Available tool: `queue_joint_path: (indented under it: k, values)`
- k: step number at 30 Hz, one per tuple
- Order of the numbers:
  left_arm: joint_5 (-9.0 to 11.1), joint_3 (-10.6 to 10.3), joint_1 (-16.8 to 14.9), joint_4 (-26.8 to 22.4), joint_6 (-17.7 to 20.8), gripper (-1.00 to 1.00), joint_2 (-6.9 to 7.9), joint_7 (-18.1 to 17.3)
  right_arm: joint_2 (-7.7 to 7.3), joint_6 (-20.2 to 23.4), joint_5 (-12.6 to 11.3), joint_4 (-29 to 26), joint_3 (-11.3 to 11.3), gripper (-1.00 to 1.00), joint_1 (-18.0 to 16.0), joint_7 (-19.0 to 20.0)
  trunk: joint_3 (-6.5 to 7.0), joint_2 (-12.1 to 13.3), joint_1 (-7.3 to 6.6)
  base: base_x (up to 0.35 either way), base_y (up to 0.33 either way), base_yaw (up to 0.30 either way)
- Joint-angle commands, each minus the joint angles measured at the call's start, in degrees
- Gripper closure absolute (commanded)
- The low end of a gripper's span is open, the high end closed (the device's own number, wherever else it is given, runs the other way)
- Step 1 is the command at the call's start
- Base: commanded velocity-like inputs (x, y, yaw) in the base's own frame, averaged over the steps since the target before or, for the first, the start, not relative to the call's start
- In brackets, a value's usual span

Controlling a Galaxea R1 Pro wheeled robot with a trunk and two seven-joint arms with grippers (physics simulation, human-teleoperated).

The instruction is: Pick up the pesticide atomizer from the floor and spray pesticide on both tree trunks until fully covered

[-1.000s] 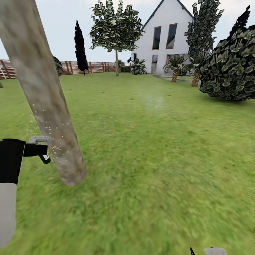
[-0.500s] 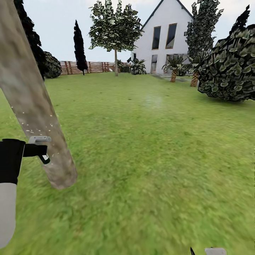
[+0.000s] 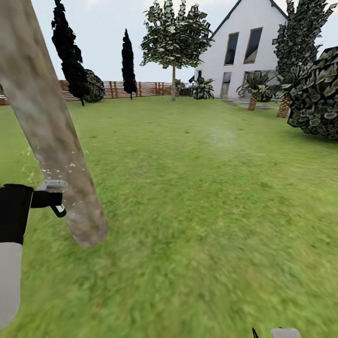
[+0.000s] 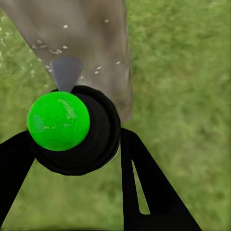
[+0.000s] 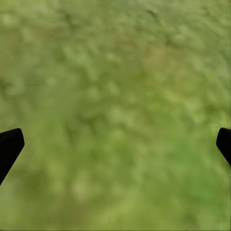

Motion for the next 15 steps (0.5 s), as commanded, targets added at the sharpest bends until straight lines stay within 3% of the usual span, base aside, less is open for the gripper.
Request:
queue_joint_path:
  k: [1, 5, 11, 15]
  values:
    - [0.00, 0.00, 0.01, 0.03, -0.04, 1.00, 0.00, 0.00, 0.00, 0.00, 0.00, 0.00, -0.01, -1.00, 0.00, 0.00, 0.00, 0.00, 0.00, 0.196, -0.231, 0.208]
    - [-0.02, -0.03, 2.56, 0.05, -0.09, 1.00, 0.00, 0.08, 0.00, -0.01, 0.00, 0.00, -0.01, -1.00, -0.01, -0.01, 0.00, 0.00, 0.00, 0.233, -0.191, 0.046]
    - [-0.01, 0.13, 2.75, 0.02, -0.08, 1.00, 0.00, 0.17, 0.00, 0.00, 0.00, 0.00, -0.01, -1.00, -0.01, -0.05, 0.00, 0.00, 0.00, 0.228, -0.188, 0.004]
    - [-0.08, 0.26, 2.75, 0.09, -0.03, 1.00, 0.08, 0.18, 0.00, 0.00, 0.00, 0.00, -0.01, -1.00, 0.04, 0.01, 0.00, 0.00, 0.00, 0.135, -0.246, 0.208]
